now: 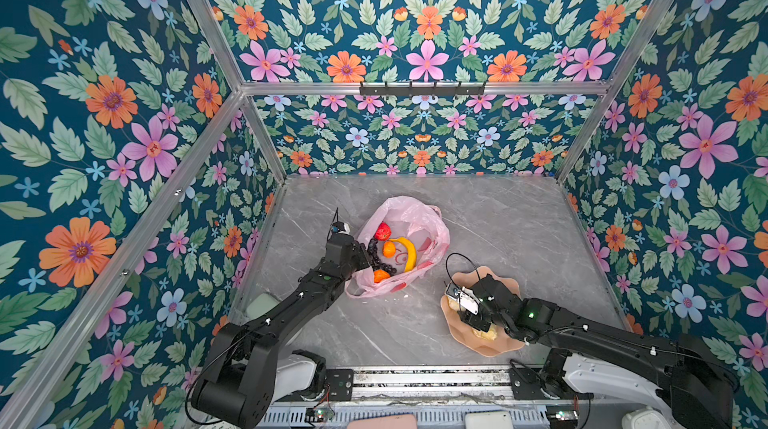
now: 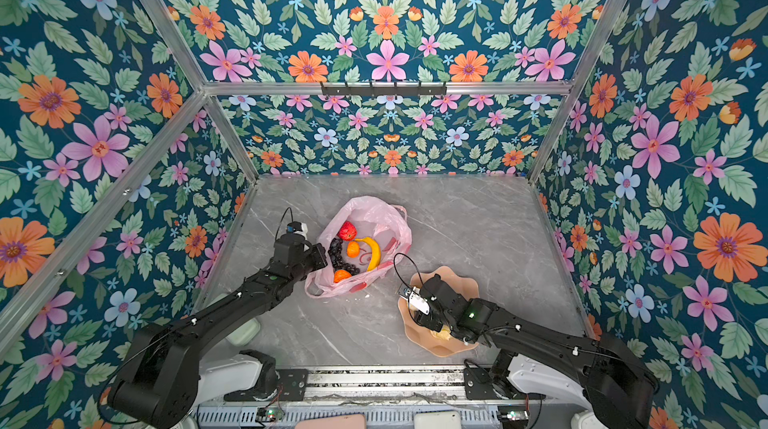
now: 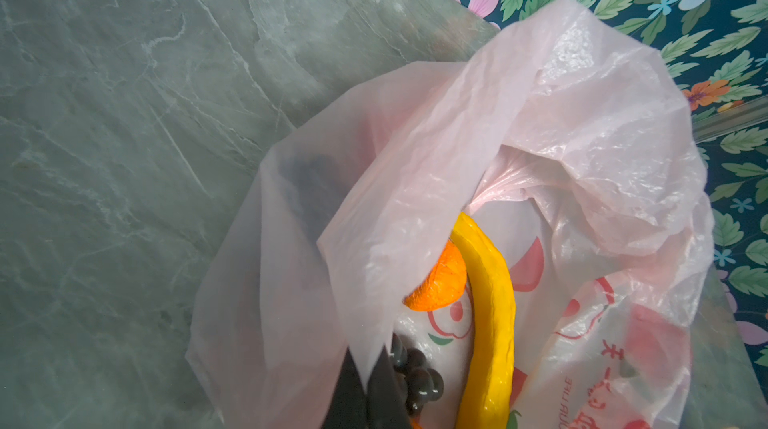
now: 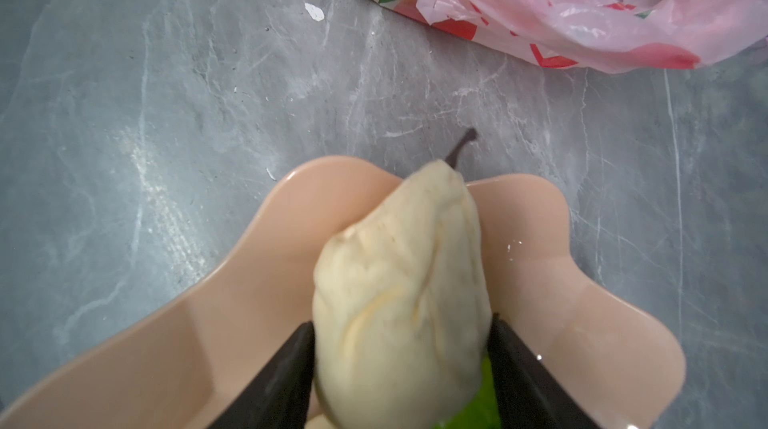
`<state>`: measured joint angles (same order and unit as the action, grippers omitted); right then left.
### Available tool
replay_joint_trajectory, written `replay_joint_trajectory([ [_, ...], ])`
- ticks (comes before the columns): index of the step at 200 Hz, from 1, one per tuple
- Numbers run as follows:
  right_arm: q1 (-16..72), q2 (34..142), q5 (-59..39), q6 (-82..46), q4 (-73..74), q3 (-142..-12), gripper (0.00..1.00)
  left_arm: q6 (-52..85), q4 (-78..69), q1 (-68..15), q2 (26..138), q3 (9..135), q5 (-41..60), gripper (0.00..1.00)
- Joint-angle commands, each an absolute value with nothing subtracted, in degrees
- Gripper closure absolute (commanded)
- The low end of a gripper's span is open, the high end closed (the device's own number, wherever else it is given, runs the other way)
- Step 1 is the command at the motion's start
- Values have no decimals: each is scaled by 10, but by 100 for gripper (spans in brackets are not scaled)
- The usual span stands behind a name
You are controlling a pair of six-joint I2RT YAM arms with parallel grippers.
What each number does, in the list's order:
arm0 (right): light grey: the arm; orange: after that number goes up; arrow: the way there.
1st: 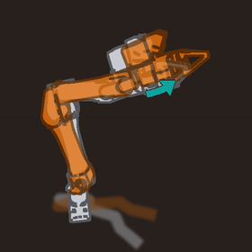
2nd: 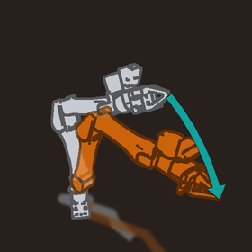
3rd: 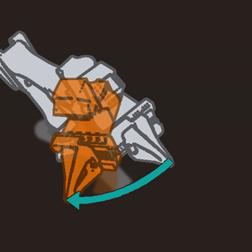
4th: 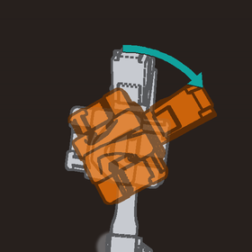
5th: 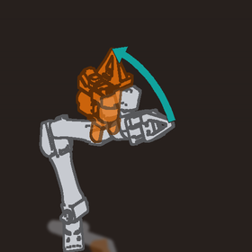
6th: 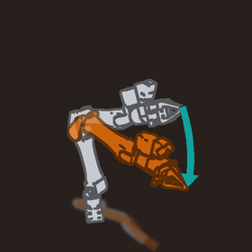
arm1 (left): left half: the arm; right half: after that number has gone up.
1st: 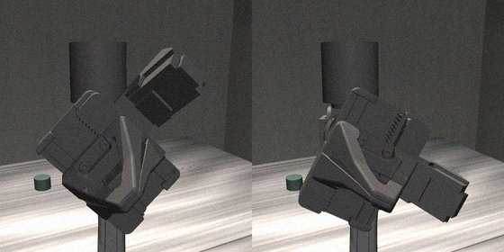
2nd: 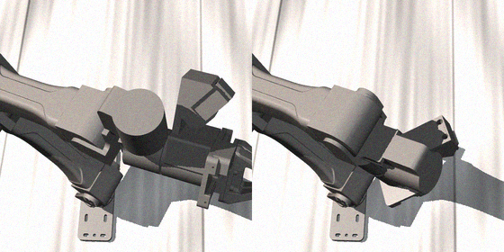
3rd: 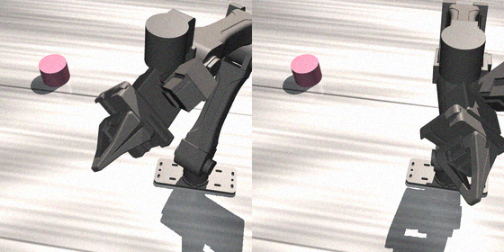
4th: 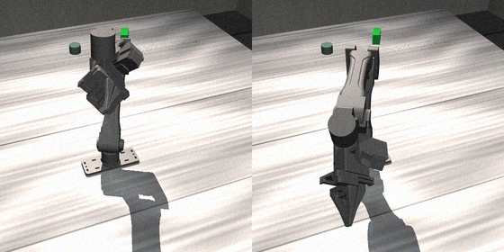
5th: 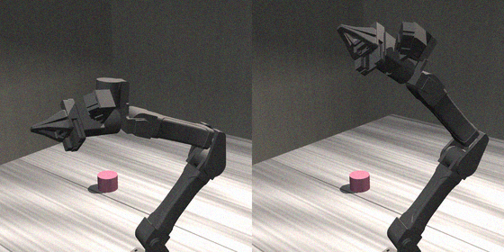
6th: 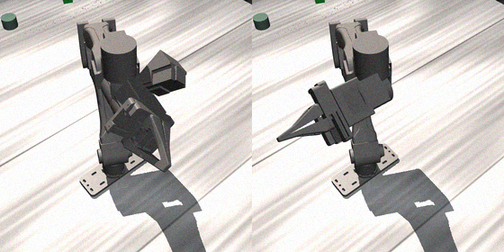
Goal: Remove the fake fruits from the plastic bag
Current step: 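Lower the pale pear into the peach bowl and open the right gripper, then move the open right gripper back into the bag over the red apple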
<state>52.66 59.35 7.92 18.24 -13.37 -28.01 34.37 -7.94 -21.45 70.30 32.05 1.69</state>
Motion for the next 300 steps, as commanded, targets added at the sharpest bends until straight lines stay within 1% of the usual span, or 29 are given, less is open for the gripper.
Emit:
replay_joint_trajectory([
  [1, 527, 598, 90, 172, -115, -280, 33, 342, -85, -214, 704, 326, 15, 100],
  [52, 528, 590, 93, 172, -115, -282, 31, 342, -83, -214, 705, 327, 13, 100],
  [118, 524, 539, 100, 151, -111, -305, 28, 342, -84, -214, 708, 331, 15, 100],
  [158, 519, 567, 95, 127, -60, -354, 28, 341, -74, -214, 704, 336, 11, 100],
  [177, 516, 615, 93, 93, -14, -391, 28, 338, -64, -214, 701, 341, 3, 100],
  [190, 517, 661, 89, 56, -2, -440, 28, 338, -57, -214, 700, 343, 0, 100],
  [232, 515, 833, 96, -44, -4, -603, 28, 346, -52, -211, 711, 352, 9, 100],
  [263, 513, 932, 91, -87, -22, -700, 28, 349, -39, -207, 713, 357, 4, 100],
  [300, 481, 1044, 20, -175, -100, -818, 29, 360, -39, -192, 720, 359, 18, 100],
])
